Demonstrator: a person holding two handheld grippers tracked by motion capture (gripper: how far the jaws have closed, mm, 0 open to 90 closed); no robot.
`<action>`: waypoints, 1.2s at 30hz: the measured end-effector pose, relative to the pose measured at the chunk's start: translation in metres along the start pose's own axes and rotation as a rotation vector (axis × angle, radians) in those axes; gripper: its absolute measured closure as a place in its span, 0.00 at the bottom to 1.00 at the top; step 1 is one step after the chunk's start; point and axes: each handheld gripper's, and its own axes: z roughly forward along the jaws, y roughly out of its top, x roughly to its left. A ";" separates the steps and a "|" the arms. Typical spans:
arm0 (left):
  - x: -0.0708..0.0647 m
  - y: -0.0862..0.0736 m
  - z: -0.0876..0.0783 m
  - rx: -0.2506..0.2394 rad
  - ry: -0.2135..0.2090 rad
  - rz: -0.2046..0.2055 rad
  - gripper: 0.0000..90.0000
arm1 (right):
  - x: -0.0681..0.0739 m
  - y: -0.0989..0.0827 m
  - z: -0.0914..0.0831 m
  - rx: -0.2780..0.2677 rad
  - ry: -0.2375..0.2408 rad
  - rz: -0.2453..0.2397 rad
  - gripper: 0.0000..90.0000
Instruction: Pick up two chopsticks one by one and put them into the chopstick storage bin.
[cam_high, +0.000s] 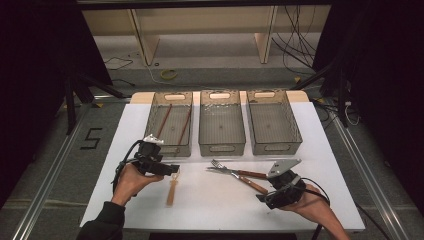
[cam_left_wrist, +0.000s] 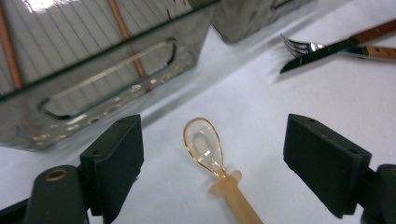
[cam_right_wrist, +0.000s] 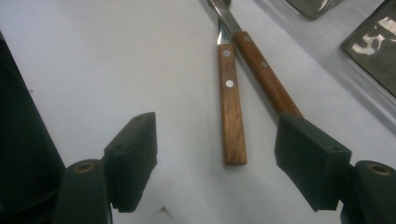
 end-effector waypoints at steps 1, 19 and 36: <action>-0.001 -0.001 0.001 0.010 0.000 0.002 0.22 | -0.001 0.000 0.000 -0.002 0.000 0.000 0.34; -0.019 -0.022 0.009 0.118 0.013 0.047 0.26 | 0.000 0.002 0.004 0.005 0.008 -0.010 0.34; -0.026 -0.036 0.018 0.197 0.020 0.058 0.31 | 0.000 0.001 0.005 0.011 0.011 -0.004 0.34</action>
